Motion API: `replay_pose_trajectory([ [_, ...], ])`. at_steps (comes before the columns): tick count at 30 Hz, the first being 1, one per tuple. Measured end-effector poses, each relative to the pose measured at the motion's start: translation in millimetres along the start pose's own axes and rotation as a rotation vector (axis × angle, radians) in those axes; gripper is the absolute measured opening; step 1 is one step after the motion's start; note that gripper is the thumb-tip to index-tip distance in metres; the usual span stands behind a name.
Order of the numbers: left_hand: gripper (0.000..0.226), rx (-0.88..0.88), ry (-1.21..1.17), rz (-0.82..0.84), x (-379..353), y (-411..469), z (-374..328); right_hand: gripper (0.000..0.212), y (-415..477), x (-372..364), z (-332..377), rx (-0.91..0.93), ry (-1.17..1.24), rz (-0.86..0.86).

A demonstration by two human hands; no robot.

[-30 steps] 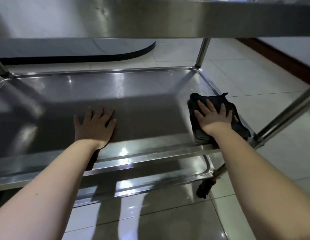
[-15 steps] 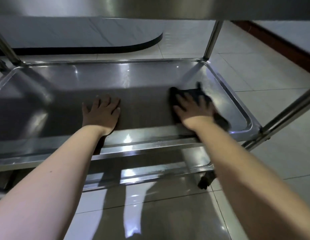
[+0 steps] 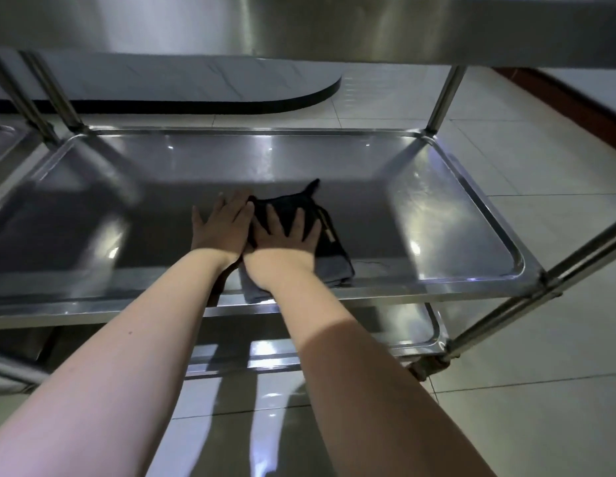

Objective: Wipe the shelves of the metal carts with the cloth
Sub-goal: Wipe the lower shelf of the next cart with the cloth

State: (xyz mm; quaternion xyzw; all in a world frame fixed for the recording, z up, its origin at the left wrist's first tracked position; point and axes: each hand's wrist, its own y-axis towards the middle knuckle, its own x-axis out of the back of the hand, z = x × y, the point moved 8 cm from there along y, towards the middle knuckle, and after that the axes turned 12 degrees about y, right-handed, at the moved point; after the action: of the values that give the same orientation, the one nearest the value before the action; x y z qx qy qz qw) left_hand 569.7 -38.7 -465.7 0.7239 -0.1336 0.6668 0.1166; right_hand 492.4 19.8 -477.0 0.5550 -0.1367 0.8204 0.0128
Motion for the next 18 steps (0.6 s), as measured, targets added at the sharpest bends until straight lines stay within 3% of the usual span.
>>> replay_pose_trajectory([
  [3,0.048,0.044,-0.259,-0.089,11,-6,5,0.056,0,18,0,0.074,0.260,-0.027],
  [5,0.051,0.021,-0.073,-0.174,21,-7,-1,0.054,-3,47,-40,0.061,0.406,-0.164],
  [7,0.051,-0.069,0.118,-0.214,28,-7,-31,0.050,-9,62,-91,-0.027,0.396,-0.235],
  [9,0.050,-0.101,0.066,-0.116,20,-12,-77,0.049,-16,57,-116,-0.069,0.402,-0.197],
  [12,0.056,0.004,0.123,0.083,-11,-27,-117,0.048,-24,41,-111,-0.029,0.388,-0.167],
  [15,0.054,0.044,0.182,0.117,-16,-30,-90,0.049,-26,37,-106,-0.024,0.224,-0.149],
  [18,0.054,0.163,0.186,0.090,-5,-25,5,0.055,-25,31,-106,-0.026,0.075,-0.068],
])
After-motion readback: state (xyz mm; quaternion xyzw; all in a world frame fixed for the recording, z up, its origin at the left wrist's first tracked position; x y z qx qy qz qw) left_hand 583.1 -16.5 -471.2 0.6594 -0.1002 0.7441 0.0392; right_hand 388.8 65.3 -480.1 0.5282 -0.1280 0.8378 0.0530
